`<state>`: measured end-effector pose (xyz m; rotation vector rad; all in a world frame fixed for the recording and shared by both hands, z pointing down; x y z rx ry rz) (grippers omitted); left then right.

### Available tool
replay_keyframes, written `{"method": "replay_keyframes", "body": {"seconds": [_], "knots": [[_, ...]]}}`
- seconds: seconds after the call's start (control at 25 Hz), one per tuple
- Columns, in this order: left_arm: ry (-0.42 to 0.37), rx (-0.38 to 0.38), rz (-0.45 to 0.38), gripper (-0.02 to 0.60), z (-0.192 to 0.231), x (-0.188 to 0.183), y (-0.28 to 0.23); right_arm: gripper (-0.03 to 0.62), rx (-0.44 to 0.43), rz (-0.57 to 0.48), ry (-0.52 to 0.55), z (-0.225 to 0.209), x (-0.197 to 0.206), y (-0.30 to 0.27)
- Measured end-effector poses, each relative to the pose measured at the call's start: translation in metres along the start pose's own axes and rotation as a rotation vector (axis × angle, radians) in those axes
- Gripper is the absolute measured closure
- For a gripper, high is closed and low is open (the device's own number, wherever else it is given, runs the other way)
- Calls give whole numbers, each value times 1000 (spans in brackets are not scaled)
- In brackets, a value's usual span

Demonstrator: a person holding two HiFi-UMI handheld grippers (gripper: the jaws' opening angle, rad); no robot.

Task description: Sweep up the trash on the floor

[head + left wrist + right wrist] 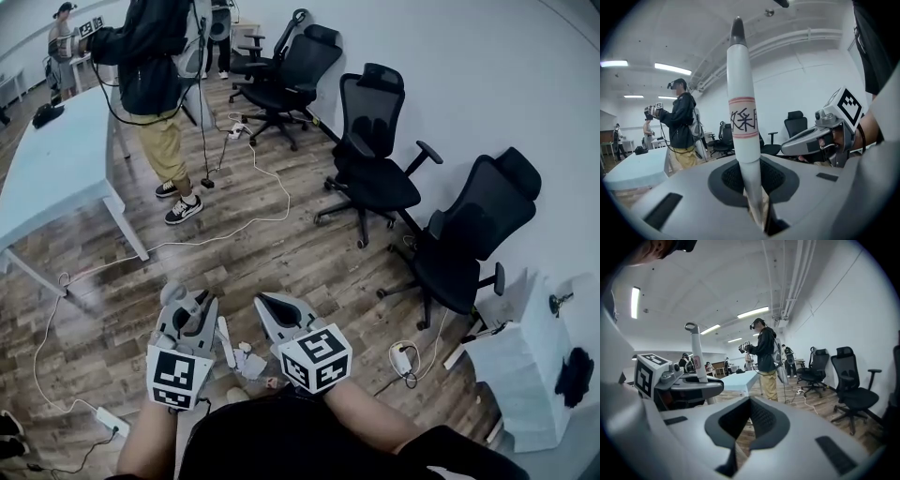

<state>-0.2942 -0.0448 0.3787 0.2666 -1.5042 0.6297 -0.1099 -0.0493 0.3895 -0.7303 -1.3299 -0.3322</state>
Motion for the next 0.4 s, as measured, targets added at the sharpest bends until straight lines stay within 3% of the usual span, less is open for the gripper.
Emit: {"method": "replay_keyframes", "body": {"seconds": [0.4], "knots": [[-16,21,-52,545,-9,-6,-2,580,4,-18,7,-4,0,2]]}}
Point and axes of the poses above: the fingertips, and each gripper's own axes: y backward along the fingers, z to its left, x out of its underside, the point moved 9 cm from there along y, backward along the fingers, and after that the axes turned 12 degrees about y, right-handed, at the moved point
